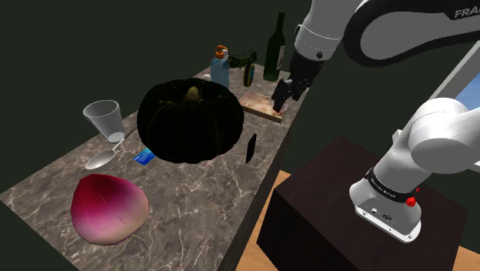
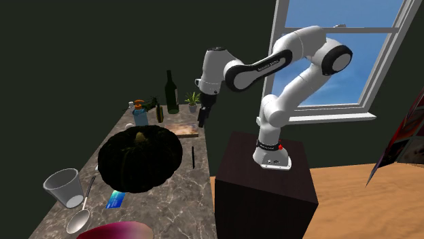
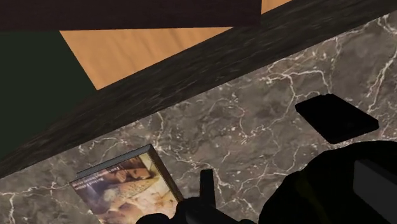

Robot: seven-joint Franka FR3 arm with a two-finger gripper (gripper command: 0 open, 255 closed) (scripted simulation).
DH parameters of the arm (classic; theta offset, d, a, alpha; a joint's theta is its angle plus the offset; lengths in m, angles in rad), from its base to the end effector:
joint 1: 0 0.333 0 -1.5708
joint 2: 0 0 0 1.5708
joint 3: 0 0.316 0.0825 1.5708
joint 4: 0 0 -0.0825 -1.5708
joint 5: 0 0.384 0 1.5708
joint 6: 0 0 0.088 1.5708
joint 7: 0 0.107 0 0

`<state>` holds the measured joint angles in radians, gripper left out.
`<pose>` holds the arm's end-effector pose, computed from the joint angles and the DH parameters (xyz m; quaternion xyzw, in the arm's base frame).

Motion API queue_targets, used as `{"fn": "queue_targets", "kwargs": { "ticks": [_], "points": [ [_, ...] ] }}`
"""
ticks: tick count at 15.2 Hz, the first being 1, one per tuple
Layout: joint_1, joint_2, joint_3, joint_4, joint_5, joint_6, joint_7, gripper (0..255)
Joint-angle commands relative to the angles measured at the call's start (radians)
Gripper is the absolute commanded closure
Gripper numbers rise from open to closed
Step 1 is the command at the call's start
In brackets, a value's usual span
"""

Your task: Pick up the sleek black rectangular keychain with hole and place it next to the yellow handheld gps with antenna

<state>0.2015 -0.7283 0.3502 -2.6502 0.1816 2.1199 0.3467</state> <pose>0.2966 0.1941 0.4659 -0.9952 -0.0293 -0.0934 0.0037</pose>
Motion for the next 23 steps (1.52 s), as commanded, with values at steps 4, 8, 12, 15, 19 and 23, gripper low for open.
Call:
{"fn": "queue_targets", "kwargs": {
  "ticks": [4, 8, 12, 15, 19, 23],
  "points": [
    [0.029, 0.126, 0.103, -0.019, 0.034, 0.198, 0.053, 0],
    [0.026, 0.251, 0.198, -0.005, 0.025, 0.351, 0.109, 0],
    [0.008, 0.302, 0.222, -0.014, 0.01, 0.412, 0.125, 0],
    [-0.011, 0.347, 0.242, -0.021, -0.009, 0.464, 0.139, 0],
    [-0.023, 0.371, 0.253, -0.024, -0.022, 0.491, 0.148, 0],
    [-0.023, 0.371, 0.253, -0.024, -0.022, 0.491, 0.148, 0]
  ]
}}
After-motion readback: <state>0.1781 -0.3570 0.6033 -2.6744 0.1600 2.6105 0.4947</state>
